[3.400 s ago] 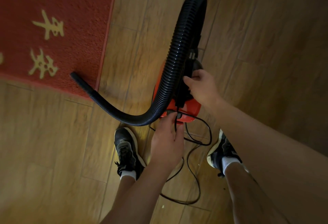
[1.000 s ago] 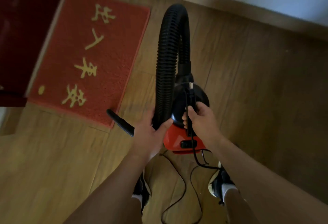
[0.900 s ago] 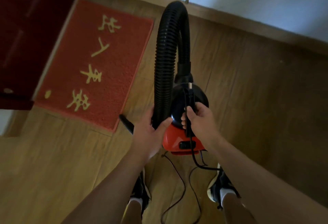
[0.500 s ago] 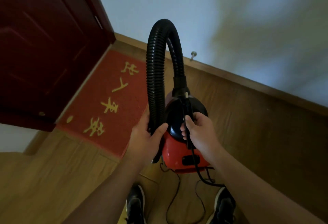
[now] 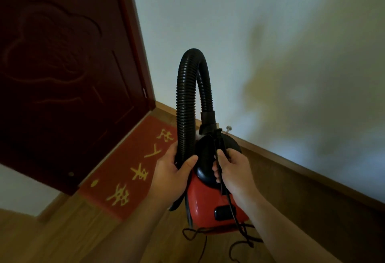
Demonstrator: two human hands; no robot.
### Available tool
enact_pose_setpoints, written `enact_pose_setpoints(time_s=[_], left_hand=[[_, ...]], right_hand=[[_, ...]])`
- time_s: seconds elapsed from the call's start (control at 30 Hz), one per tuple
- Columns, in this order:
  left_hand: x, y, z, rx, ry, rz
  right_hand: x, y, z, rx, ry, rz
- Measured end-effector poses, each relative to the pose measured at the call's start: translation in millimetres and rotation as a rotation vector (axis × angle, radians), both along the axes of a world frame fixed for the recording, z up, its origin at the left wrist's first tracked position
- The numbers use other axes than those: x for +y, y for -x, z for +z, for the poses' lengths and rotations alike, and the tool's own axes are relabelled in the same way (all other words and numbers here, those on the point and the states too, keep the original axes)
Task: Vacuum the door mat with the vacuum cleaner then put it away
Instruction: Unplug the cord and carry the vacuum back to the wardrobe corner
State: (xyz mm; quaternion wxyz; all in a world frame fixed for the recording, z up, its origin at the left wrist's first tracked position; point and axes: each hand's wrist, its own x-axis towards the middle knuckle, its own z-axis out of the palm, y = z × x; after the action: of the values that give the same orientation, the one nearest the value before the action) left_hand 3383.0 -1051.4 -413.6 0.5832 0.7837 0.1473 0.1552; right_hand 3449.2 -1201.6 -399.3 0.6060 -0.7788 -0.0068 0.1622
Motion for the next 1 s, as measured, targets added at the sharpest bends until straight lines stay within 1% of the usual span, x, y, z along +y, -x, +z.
enact_pose_setpoints(time_s=[0.2,0.4,0.53,0.77,1.0], left_hand=[[13,5,72,-0.09,0.04,0.015],[34,14,135,-0.182,0.067,0.03],[50,18,187,-0.24,0.102,0.001],[88,13,269,-0.343,0.041,0.0],[113,-1,348,-0.445,-0.038,0.041]], right_hand=[[17,9,74,-0.062,0.005,0.0],[37,20,142,-0.168,0.027,-0.012],[55,26,191,-0.231,0.006,-0.037],[92,26,274,-0.33,-0.044,-0.068],[118,9,347,-0.387,-0.111,-0.033]])
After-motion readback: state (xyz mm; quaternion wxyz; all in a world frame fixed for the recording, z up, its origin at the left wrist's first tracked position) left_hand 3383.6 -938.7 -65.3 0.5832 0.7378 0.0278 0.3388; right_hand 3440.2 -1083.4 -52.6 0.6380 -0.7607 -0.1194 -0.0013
